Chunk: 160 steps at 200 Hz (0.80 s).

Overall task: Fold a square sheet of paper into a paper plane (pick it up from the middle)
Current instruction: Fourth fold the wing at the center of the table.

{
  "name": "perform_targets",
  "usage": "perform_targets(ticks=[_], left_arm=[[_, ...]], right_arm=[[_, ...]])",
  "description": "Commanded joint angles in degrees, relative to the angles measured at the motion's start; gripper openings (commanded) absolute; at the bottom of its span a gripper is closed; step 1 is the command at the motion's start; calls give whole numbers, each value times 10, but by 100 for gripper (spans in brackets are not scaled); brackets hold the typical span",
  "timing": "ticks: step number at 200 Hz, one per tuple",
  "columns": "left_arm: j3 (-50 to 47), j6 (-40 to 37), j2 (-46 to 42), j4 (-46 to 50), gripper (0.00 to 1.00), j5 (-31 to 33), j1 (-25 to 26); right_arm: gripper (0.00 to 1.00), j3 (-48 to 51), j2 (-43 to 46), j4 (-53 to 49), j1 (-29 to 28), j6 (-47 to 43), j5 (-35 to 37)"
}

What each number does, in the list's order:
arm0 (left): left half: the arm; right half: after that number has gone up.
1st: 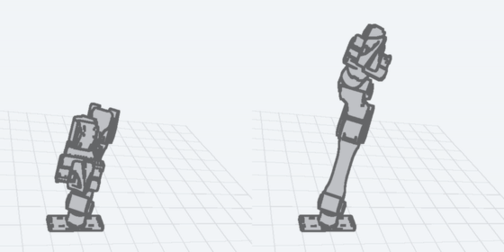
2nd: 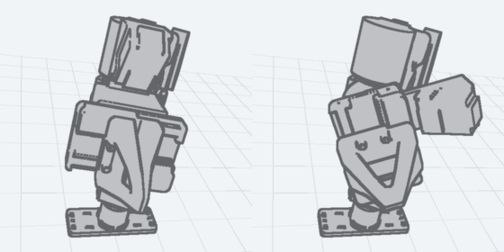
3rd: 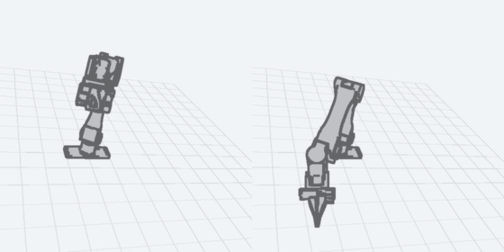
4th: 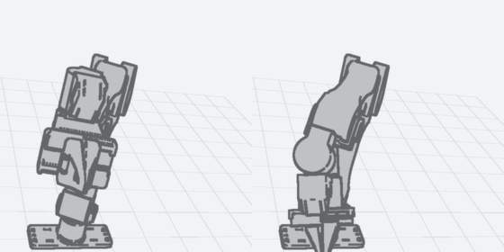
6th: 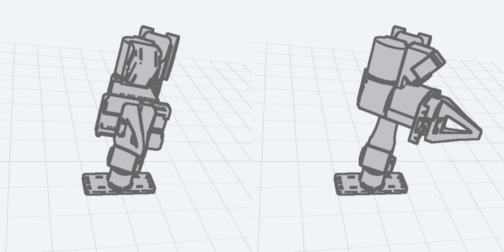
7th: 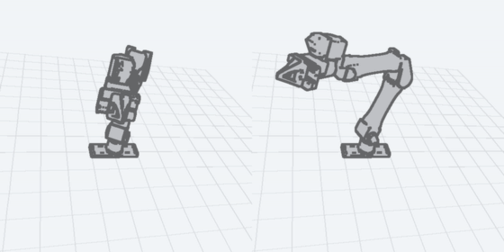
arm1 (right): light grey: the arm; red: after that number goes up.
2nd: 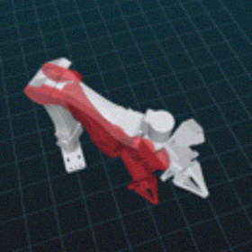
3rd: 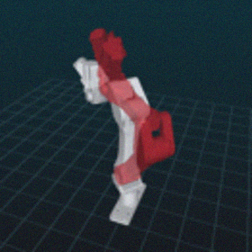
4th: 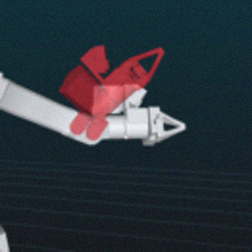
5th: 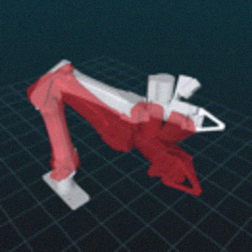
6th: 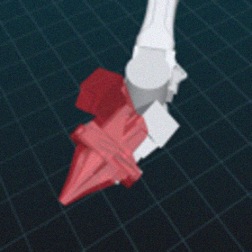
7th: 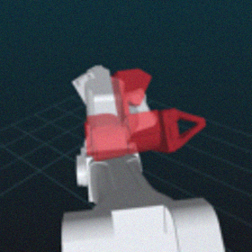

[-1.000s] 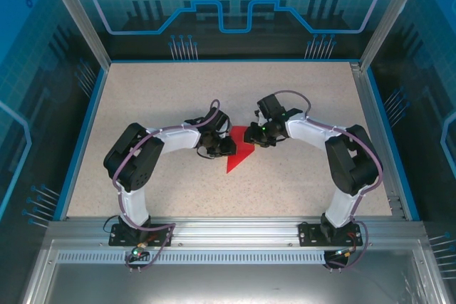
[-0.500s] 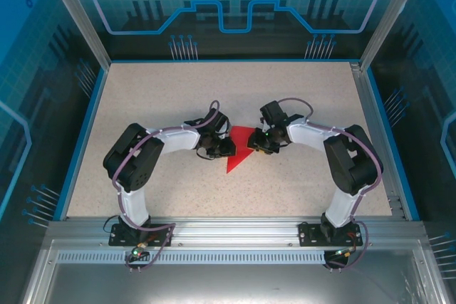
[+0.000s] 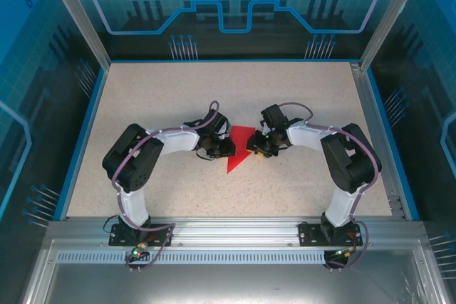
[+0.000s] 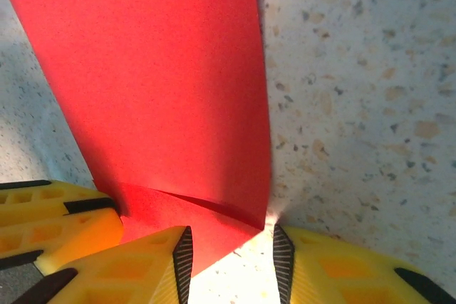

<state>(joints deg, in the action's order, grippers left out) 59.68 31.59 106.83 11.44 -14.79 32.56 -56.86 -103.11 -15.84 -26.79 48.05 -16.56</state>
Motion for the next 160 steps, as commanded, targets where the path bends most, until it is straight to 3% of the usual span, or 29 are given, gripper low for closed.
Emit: perform_targets(ticks=[1,81,128,160], left_arm=[[0,10,14,8,19,-4,-3],[-2,5,7,18,18,5,-2],[-4,3,9,20,18,5,-2],[-3,3,12,19,18,3,-3]], right_arm=[[37,-11,-8,11,5,12,-22],[36,2,-6,56,10,26,-45],[36,-25,5,-21,14,3,-2],[37,-28,5,-21,12,-11,-3]])
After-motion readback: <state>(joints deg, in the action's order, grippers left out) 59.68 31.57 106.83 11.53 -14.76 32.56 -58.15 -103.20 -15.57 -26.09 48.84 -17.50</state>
